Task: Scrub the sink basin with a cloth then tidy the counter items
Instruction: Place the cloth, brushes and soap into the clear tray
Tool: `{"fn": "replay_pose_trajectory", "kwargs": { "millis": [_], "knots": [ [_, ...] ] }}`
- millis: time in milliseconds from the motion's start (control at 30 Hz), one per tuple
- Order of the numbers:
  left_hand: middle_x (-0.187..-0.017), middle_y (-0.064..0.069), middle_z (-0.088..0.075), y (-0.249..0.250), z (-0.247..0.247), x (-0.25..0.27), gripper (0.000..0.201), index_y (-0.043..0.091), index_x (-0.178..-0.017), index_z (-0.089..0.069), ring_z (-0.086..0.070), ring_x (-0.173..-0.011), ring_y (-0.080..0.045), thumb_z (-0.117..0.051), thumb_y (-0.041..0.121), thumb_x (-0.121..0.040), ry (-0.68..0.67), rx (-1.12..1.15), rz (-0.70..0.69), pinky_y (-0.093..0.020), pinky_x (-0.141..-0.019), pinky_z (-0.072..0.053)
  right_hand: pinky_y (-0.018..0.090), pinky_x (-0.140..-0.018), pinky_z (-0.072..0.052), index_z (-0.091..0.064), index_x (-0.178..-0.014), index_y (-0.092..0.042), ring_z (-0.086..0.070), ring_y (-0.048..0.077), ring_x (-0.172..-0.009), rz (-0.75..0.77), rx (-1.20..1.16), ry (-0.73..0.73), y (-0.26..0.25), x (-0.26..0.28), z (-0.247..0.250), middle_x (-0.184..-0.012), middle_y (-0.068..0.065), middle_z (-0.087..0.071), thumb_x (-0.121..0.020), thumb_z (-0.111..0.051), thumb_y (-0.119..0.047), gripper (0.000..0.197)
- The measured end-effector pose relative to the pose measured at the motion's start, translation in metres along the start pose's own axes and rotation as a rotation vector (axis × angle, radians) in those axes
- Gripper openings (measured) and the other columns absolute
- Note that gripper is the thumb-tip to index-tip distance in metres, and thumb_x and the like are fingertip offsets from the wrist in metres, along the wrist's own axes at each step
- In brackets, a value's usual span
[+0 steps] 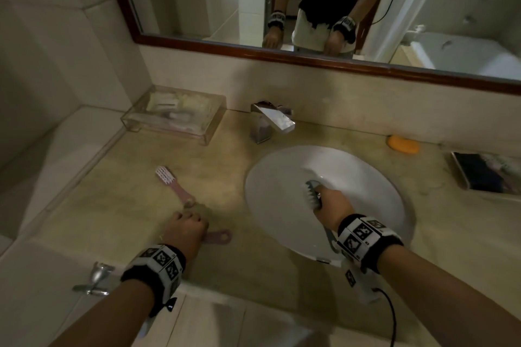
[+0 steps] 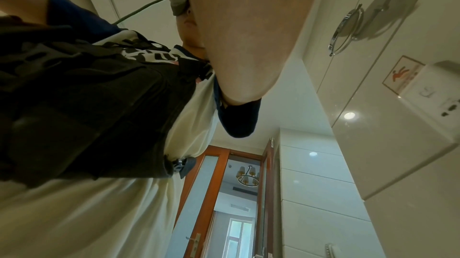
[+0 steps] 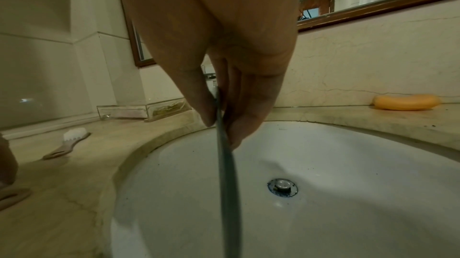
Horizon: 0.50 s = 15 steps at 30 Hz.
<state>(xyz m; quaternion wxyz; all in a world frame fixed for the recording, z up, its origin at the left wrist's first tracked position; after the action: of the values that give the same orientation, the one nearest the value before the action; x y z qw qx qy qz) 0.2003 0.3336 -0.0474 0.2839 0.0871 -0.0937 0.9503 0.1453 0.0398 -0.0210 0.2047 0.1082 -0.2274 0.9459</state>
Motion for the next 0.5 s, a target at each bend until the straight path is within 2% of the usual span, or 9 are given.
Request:
{"fn": "replay_pose_trajectory", "kwargs": {
  "millis": [133,200,300,333,400,500],
  "knots": [
    [-0.036,0.001,-0.054,0.001,0.005,-0.003,0.042,0.017,-0.036,-0.055,-0.057,-0.034,-0.017,-0.081,0.023,-0.004,0.001,-0.037,-0.075,-0.017,-0.046,-0.047,0.035,-0.083,-0.049,-0.054,-0.111,-0.010,-0.064,0.031,-0.095,0.005,0.018,-0.014,0.003,-0.002,-0.005,-0.103,0.014,-0.067,-0.085,-0.045,-0.006,0.028],
    [-0.036,0.001,-0.054,0.002,0.009,-0.004,0.043,0.017,-0.037,-0.055,-0.057,-0.035,-0.017,-0.081,0.026,-0.004,0.029,-0.098,-0.124,-0.020,-0.049,-0.052,0.033,-0.082,-0.049,-0.055,-0.112,-0.012,-0.064,0.030,-0.093,0.018,0.018,-0.016,0.004,-0.003,-0.005,-0.102,0.012,-0.067,-0.087,-0.046,-0.007,0.027],
    [-0.038,0.003,-0.057,0.007,0.015,-0.007,0.036,0.019,-0.042,-0.059,-0.059,-0.036,-0.015,-0.085,0.033,-0.020,0.013,-0.195,-0.214,-0.035,-0.072,-0.061,0.033,-0.083,-0.049,-0.056,-0.111,-0.011,-0.064,0.031,-0.096,0.029,0.025,-0.009,0.006,-0.001,0.001,-0.101,0.012,-0.067,-0.088,-0.046,-0.004,0.025],
    [-0.044,0.002,-0.062,0.010,0.017,-0.010,0.033,0.019,-0.049,-0.063,-0.063,-0.042,-0.015,-0.085,0.038,-0.033,-0.006,-0.215,-0.242,-0.038,-0.082,-0.059,0.034,-0.083,-0.049,-0.055,-0.112,-0.010,-0.064,0.032,-0.098,0.020,0.037,-0.006,0.006,0.000,0.004,-0.102,0.014,-0.067,-0.088,-0.046,-0.004,0.026],
    [-0.074,-0.003,-0.072,0.016,0.027,-0.014,0.033,0.019,-0.077,-0.070,-0.071,-0.069,-0.020,-0.074,0.047,-0.061,-0.134,-0.223,-0.219,-0.035,-0.096,-0.051,0.032,-0.082,-0.048,-0.053,-0.115,-0.007,-0.063,0.033,-0.100,-0.002,0.060,-0.011,0.008,0.003,0.011,-0.106,0.017,-0.067,-0.089,-0.045,-0.004,0.027],
    [-0.100,-0.008,-0.068,0.037,0.053,-0.015,0.035,0.019,-0.101,-0.066,-0.068,-0.090,-0.025,-0.068,0.041,-0.075,-0.174,-0.161,-0.185,-0.030,-0.084,-0.044,0.030,-0.077,-0.042,-0.051,-0.120,-0.005,-0.061,0.033,-0.104,-0.014,0.048,-0.024,0.012,0.008,0.019,-0.113,0.019,-0.065,-0.091,-0.045,-0.005,0.030]
  ]
}}
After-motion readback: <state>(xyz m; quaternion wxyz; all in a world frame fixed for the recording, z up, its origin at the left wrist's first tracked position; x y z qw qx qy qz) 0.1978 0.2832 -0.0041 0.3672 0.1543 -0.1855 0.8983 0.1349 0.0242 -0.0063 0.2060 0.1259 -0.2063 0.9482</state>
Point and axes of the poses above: each hand's wrist, its own x-axis away from the middle knuckle, its own z-axis out of the back of the hand, y = z × x, the point moved 5 cm from there along -x, towards the middle knuckle
